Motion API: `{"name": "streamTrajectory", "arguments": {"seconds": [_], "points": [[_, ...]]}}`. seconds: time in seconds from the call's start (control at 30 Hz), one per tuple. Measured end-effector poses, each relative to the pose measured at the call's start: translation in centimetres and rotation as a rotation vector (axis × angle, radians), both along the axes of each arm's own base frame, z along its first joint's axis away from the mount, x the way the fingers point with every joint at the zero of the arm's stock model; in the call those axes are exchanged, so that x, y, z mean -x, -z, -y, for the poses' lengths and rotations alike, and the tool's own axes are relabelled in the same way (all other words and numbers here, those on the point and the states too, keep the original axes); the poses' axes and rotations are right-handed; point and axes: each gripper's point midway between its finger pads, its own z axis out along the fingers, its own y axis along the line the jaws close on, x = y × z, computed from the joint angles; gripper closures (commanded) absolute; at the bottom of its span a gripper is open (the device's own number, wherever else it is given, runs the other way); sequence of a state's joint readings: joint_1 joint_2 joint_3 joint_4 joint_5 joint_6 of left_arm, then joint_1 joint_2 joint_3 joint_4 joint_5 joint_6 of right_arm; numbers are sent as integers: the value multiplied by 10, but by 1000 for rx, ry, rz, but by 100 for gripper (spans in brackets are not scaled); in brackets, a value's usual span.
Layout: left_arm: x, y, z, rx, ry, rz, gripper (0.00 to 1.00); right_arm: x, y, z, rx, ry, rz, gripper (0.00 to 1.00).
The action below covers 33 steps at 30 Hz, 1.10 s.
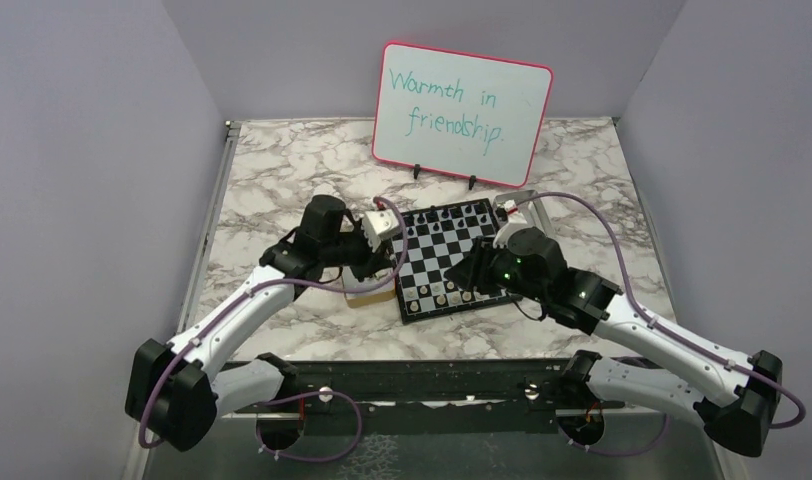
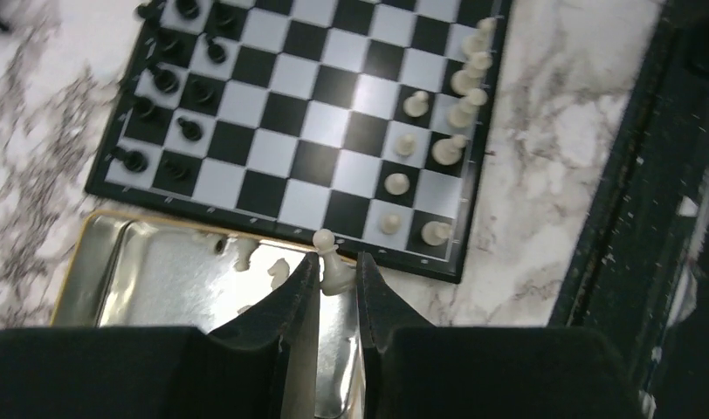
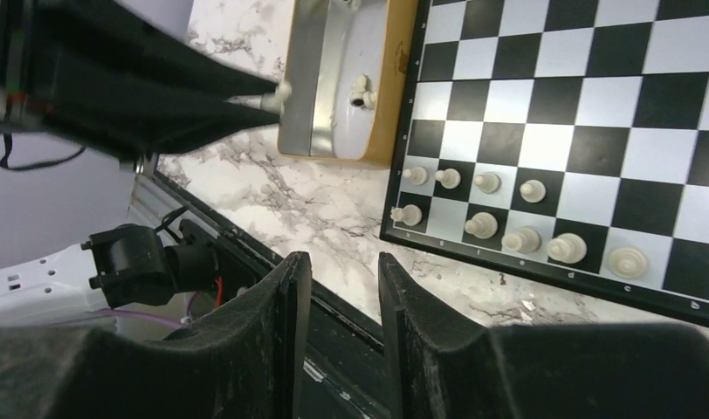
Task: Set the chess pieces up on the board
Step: Pick up the chess piece from the storage box, then place the chess piece on the chessboard.
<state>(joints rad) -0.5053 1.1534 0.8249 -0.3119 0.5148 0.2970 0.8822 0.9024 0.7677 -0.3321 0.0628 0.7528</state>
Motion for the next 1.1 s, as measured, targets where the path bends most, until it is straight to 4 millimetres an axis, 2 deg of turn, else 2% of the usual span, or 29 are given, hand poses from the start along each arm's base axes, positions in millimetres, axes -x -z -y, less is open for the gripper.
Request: {"name": "streamTrajectory", "arguments": {"seconds": [0.07,0.17,0.3,0.47,0.7,1.1], "points": [[21,-4,7,39,113,39,96,1,2,-7,-4,-25,-17,60],[42,-15,16,95,235,99,97,1,3,-23,-21,-72,-40,60],[49,-25,23,141,315,140,97,4,4,-41,-64,-136,-71,63],[61,-26,28,176,378,131,98,10,-3,-59,-137,-209,-90,64],[70,-31,31,207,421,123,100,16,-11,-70,-209,-250,-104,64],[95,-40,33,272,508,108,100,24,-5,-75,-244,-284,-143,64]]}}
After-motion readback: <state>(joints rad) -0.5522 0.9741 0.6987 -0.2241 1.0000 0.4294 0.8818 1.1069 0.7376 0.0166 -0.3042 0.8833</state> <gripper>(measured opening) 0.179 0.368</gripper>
